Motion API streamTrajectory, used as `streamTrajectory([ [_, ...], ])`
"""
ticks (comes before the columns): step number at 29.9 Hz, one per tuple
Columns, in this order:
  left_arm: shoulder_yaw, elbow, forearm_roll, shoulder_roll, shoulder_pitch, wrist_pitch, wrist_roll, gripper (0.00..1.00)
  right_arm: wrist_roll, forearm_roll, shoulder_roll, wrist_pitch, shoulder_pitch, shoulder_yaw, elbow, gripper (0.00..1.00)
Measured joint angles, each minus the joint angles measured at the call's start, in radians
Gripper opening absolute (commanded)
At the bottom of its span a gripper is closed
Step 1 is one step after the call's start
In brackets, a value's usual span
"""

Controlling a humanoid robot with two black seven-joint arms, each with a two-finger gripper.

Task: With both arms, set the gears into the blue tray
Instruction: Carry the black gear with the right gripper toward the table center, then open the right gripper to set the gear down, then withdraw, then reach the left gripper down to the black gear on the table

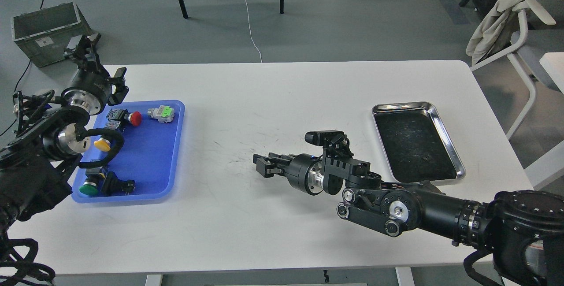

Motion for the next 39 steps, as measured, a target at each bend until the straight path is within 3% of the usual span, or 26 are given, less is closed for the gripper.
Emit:
streamTrajectory([
  [5,0.000,0.000,0.000,0.000,-0.001,0.003,0.000,0.98,0.015,0.074,0.000,-0.003,0.003,0.112,0.006,0.93],
  [17,0.016,-0.069,0.043,0.044,-0.014,0.012,0.010,0.98,0.026,0.475,0.000,0.038,0.010,0.472,-0.007,0.94],
  [22,0.023,-0.225,0.121,0.120,-0.018,0.053,0.016,0.99,0.024,0.677,-0.001,0.104,0.009,0.612,-0.006,0.94],
  [27,0.024,-0.492,0.216,0.247,-0.015,0.062,0.022,0.98,0.023,0.909,-0.115,0.202,-0.006,0.720,-0.007,0.94],
  [34,0.089,-0.912,0.454,0.398,-0.003,0.139,0.092,0.98,0.023,1.203,-0.311,0.349,-0.075,0.786,-0.046,0.94],
  [39,0.200,-1.046,0.790,0.412,0.000,0.195,0.116,0.98,0.023,1.344,-0.377,0.477,-0.150,0.861,-0.138,0.94],
])
